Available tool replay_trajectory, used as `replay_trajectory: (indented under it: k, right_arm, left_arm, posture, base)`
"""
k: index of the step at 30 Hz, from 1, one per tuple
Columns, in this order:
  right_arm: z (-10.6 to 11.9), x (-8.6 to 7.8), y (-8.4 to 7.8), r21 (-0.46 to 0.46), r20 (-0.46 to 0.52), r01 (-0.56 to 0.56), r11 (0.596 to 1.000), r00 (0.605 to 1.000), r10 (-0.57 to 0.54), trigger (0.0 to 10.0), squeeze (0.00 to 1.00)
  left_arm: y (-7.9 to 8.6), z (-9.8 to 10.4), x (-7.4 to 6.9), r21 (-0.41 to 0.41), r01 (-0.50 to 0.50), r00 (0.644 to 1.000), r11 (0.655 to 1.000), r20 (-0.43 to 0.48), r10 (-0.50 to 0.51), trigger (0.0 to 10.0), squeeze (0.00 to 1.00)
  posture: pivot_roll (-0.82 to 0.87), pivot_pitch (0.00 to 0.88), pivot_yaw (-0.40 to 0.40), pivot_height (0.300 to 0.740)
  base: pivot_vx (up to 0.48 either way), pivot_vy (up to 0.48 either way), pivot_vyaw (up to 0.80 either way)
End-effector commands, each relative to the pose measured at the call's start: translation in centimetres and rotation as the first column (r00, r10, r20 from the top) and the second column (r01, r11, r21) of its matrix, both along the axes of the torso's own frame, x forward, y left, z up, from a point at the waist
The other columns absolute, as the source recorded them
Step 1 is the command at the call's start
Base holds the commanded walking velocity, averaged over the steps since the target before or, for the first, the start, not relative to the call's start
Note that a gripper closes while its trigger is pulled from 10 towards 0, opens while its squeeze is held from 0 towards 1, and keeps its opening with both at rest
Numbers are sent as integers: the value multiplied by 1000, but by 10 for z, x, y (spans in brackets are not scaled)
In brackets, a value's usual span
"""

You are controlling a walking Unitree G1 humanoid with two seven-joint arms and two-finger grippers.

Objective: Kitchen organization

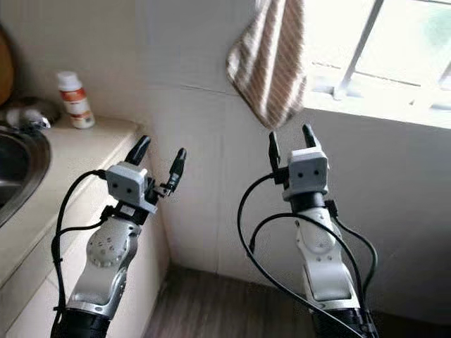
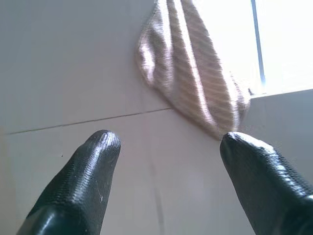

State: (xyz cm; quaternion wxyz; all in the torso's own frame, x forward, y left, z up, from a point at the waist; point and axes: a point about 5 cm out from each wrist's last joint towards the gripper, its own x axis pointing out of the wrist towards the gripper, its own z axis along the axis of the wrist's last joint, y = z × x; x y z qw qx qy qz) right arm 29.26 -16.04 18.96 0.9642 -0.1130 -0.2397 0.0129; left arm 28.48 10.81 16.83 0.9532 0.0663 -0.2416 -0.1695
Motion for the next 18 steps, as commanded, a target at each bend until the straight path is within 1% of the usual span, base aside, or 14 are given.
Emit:
replay_trajectory:
  k: [1,18]
  right_arm:
    - [4,0,3,1,15,-11,1000,1000,11,10000,0]
    - [1,1,3,-13,-5,-10,1000,1000,10,10000,0]
  left_arm:
    - [2,1,0,19,-8,1000,1000,3,7,10000,0]
    - [-1,-5,1,55,-9,1000,998,-24,10,10000,0]
  posture:
    - [62,0,-31,740]
    - [59,0,-34,740]
  base:
    - [0,0,-800]
    - [0,0,-800]
